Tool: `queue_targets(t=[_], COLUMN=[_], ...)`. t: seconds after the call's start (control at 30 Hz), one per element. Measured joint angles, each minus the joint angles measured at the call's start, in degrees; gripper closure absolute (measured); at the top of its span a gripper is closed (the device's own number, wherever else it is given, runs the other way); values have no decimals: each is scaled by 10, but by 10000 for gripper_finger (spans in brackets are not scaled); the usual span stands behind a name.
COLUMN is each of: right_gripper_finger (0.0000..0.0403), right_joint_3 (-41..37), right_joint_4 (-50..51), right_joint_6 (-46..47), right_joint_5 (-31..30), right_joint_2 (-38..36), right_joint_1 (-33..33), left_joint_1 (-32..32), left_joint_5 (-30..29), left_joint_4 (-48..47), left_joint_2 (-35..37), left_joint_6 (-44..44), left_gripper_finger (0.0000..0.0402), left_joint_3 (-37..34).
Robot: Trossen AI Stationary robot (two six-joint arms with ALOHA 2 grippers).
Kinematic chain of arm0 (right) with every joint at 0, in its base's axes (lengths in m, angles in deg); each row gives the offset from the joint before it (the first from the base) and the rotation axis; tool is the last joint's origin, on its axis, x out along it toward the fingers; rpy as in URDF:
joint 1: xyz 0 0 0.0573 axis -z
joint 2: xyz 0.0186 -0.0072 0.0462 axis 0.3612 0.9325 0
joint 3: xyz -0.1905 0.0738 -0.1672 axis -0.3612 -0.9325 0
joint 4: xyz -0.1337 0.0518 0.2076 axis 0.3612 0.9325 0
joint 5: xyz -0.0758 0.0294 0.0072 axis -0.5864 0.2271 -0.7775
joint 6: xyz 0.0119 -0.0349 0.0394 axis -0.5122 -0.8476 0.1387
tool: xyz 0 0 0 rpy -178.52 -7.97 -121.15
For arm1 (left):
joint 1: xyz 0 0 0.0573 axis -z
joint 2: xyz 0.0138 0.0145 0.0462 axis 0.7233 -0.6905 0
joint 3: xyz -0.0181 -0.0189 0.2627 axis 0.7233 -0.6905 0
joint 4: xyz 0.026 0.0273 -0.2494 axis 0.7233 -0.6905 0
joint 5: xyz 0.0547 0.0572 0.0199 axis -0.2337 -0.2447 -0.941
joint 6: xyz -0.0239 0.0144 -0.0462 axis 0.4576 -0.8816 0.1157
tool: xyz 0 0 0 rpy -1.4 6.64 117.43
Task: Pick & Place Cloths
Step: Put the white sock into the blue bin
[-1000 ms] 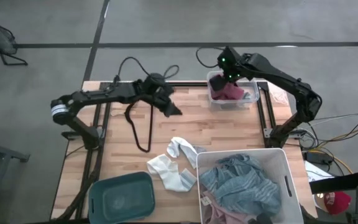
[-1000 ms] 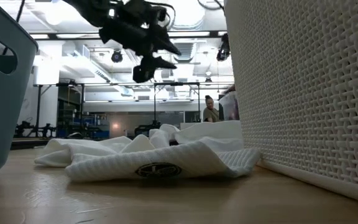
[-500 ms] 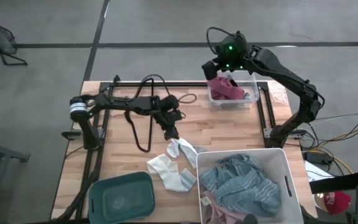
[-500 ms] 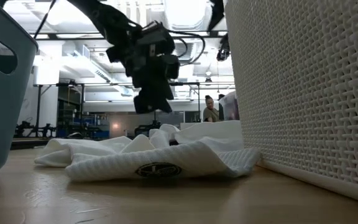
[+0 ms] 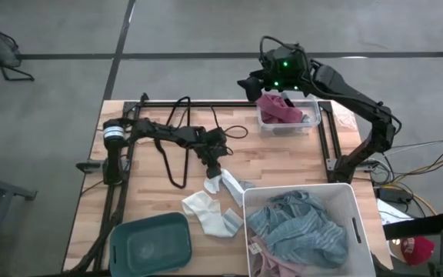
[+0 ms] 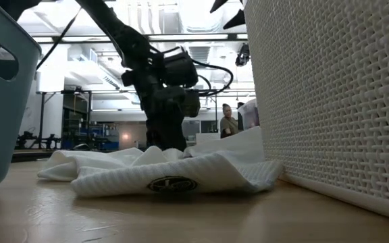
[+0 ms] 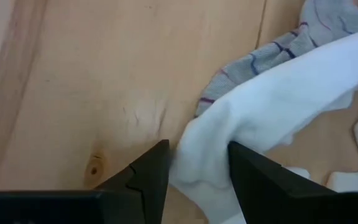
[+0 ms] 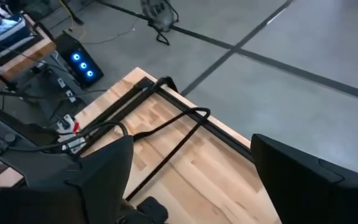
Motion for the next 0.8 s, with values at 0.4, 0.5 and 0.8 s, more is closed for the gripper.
queue_targets(t=[0.4, 0.5, 0.8], right_gripper_finger=[131, 143, 175], right_joint_3=[-3, -5, -5], right_joint_4=[-1, -1, 0], right_joint_6=[20, 31, 26], right_joint_5=[-4, -4, -4], right_joint_2=[9, 9, 9], right_joint_1=[-1, -1, -4], left_joint_1=[-9, -19, -44], left_joint_5=[23, 29, 29], left_joint_4=[31, 34, -103], left_joint_2=[-27, -19, 111], left_joint_6=[-1, 3, -13], left_gripper_finger=[379, 385, 394], left_joint_3=[1, 0, 4])
